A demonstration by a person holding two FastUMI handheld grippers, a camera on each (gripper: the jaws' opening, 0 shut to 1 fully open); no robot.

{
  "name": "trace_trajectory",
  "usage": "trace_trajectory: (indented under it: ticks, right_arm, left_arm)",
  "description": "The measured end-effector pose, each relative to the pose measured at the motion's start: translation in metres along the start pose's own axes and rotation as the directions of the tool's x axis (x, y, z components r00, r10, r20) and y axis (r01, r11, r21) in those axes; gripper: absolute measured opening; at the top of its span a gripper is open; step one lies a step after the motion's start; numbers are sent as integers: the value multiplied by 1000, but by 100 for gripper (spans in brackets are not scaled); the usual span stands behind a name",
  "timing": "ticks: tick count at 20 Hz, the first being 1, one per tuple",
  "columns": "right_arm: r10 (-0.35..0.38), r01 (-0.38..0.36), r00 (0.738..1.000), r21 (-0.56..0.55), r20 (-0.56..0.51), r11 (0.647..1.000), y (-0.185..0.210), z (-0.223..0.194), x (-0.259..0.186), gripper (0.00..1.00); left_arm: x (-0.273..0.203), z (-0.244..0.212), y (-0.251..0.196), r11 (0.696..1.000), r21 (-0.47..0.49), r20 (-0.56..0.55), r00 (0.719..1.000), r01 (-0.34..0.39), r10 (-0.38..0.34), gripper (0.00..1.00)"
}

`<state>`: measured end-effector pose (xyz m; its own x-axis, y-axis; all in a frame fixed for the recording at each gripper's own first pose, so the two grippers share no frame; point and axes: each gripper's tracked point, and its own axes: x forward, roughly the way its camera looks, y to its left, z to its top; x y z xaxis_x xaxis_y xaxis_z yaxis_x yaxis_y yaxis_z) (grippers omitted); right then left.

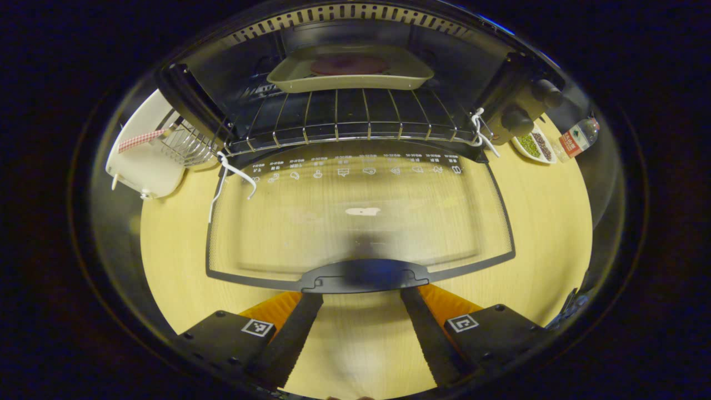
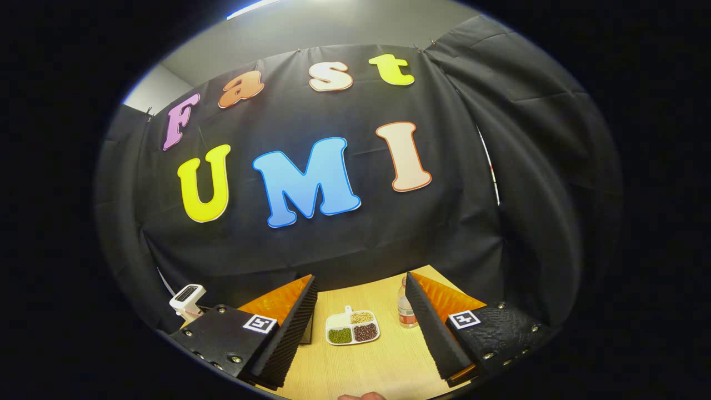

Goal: Open the electric oven with the left hand, put the food in, and close the electric oven.

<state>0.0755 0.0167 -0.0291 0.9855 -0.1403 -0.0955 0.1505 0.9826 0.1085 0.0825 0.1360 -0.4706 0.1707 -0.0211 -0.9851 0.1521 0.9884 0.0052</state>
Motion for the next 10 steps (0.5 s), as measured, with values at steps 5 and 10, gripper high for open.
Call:
trace_trajectory:
  ticks: [5, 10]
  right_arm:
    - [30, -30, 1000, -12, -3, 999, 13, -2, -1, 96]
    - [61, -61, 998, -12, 0, 998, 25, -1, -4, 96]
  left_arm:
    - [-14, 1, 0, 1000, -2, 42, 999, -3, 3, 97]
    - [-31, 3, -1, 1000, 2, 92, 996, -7, 6, 98]
